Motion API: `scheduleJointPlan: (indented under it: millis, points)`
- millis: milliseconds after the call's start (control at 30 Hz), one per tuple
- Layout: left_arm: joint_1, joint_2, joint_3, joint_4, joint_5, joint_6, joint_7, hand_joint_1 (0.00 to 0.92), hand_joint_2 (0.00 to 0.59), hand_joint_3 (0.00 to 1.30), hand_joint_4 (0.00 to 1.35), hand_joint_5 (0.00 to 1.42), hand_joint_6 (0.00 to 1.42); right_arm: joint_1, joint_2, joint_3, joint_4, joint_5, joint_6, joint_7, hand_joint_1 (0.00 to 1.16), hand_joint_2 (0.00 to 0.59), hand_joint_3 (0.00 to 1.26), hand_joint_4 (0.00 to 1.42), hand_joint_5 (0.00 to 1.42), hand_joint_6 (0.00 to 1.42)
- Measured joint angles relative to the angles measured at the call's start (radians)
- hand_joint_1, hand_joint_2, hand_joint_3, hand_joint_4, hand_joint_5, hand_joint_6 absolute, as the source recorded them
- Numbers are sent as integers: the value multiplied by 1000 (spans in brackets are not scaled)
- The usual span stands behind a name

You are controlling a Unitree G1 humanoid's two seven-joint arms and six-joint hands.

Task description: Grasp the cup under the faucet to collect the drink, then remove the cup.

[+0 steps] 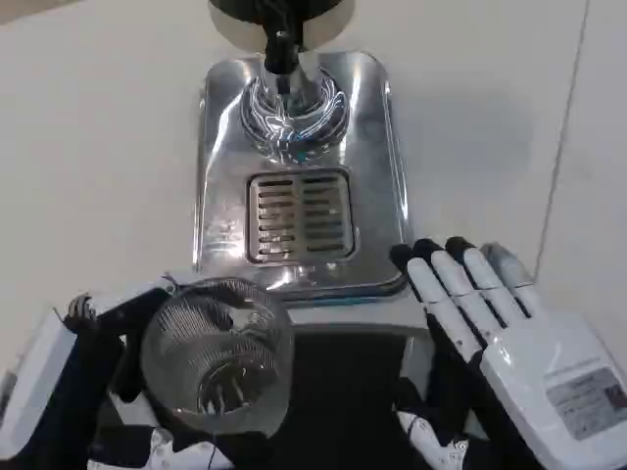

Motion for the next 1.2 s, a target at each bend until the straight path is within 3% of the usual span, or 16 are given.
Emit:
scheduleJointPlan:
  millis: [567,800,1200]
  points:
    - [7,-23,7,3,-5,21,0,606,55,1158,1159,1424,1424,-29,20,6,17,1,38,-1,271,538,0,0,0,0]
    - [-76,-45,7,68,34,91,10,606,55,1161,1159,1424,1424,-21,60,7,10,17,92,29,277,542,0,0,0,0]
    - [-318,-41,-26,265,116,143,92,606,55,1162,1159,1424,1424,-36,47,11,-11,3,94,41,286,547,0,0,0,0]
